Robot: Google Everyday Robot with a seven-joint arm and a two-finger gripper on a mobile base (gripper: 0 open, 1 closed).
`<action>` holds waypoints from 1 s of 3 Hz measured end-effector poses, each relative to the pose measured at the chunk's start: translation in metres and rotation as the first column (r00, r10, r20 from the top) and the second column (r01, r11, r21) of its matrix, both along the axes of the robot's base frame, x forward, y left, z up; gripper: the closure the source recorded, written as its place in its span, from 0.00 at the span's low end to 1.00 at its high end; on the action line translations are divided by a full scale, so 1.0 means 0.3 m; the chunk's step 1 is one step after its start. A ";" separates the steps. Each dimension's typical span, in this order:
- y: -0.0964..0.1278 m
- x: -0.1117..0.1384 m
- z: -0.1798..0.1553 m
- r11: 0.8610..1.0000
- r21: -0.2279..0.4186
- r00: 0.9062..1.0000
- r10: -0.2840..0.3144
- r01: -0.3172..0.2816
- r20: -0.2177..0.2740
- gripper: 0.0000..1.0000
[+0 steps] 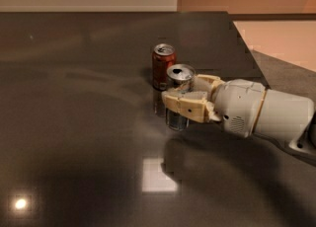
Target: Place redbull can upright
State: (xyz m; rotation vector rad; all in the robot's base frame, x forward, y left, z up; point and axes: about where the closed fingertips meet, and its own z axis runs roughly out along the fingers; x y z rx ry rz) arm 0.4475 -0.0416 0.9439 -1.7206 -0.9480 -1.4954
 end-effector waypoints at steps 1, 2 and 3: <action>0.038 -0.017 -0.022 0.999 0.041 1.000 0.025 -0.026 0.018 1.00; 0.076 -0.034 -0.038 0.996 0.062 0.998 0.057 -0.059 0.038 1.00; 0.113 -0.042 -0.056 0.994 0.055 0.995 0.086 -0.089 0.059 1.00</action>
Offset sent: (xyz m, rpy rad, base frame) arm -0.0159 0.0323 -0.0186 -0.0055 -0.2294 0.1096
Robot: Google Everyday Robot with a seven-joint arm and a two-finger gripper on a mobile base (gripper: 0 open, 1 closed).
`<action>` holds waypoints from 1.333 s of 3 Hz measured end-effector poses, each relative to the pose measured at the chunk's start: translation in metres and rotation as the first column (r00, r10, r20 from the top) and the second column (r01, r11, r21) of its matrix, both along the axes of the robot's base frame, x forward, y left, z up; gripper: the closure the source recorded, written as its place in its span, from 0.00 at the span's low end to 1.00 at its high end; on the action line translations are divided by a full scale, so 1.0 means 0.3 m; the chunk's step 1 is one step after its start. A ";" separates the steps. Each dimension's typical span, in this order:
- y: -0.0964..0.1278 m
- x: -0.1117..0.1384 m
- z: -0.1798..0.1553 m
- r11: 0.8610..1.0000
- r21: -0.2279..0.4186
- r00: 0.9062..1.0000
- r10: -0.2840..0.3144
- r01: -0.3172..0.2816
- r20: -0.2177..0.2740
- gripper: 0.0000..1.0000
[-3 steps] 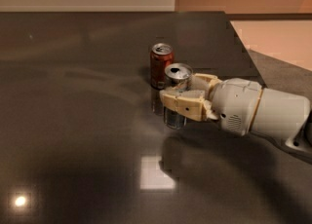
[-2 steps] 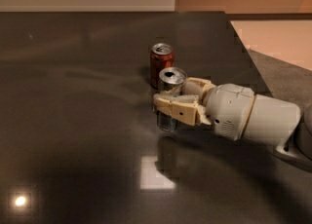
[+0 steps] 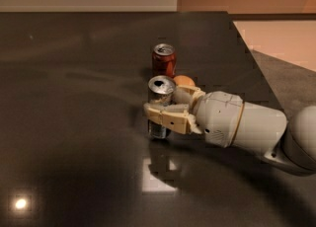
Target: Place redbull can upright
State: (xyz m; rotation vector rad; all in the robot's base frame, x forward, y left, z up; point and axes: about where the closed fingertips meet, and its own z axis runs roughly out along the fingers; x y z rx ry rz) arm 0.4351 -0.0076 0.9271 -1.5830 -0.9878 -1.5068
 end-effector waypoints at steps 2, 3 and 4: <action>0.060 -0.012 -0.037 0.996 -0.045 0.997 0.071 -0.071 0.010 1.00; 0.070 -0.020 -0.054 0.995 -0.031 0.995 0.094 -0.095 -0.011 0.82; 0.070 -0.035 -0.064 0.994 -0.019 0.994 0.104 -0.104 -0.023 0.58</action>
Offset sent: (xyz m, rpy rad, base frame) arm -0.0051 0.0225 -0.0190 -0.1157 -0.1256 0.1150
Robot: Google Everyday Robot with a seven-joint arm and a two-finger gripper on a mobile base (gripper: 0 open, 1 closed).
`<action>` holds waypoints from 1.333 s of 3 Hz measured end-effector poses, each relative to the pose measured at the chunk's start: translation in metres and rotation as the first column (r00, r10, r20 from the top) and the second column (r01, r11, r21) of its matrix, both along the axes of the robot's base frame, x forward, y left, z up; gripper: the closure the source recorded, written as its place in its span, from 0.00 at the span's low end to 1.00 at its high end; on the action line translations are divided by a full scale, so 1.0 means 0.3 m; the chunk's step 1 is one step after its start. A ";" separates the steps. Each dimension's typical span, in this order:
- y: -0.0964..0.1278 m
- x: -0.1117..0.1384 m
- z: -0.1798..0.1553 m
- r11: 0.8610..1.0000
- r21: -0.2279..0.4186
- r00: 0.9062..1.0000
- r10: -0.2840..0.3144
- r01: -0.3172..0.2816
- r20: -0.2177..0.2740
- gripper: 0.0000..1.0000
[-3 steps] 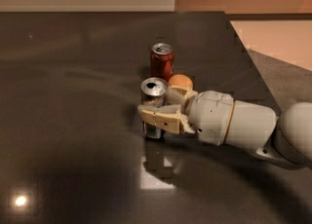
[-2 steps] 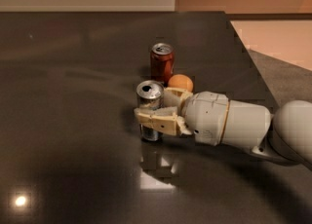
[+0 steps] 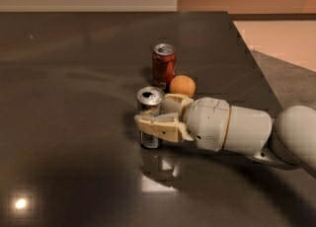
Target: Place redbull can upright
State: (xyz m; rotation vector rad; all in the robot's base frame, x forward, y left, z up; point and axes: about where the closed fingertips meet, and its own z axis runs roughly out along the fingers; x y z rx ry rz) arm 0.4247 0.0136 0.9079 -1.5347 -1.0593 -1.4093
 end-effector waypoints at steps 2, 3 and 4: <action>0.011 -0.004 0.002 1.000 0.017 0.999 0.003 -0.002 -0.052 0.12; 0.017 -0.006 0.003 1.000 0.023 0.997 0.005 -0.003 -0.071 0.00; 0.018 -0.006 0.003 1.000 0.024 0.997 0.005 -0.003 -0.073 0.00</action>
Offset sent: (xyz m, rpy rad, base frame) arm -0.0004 0.0013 0.0002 0.0077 0.0222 0.0007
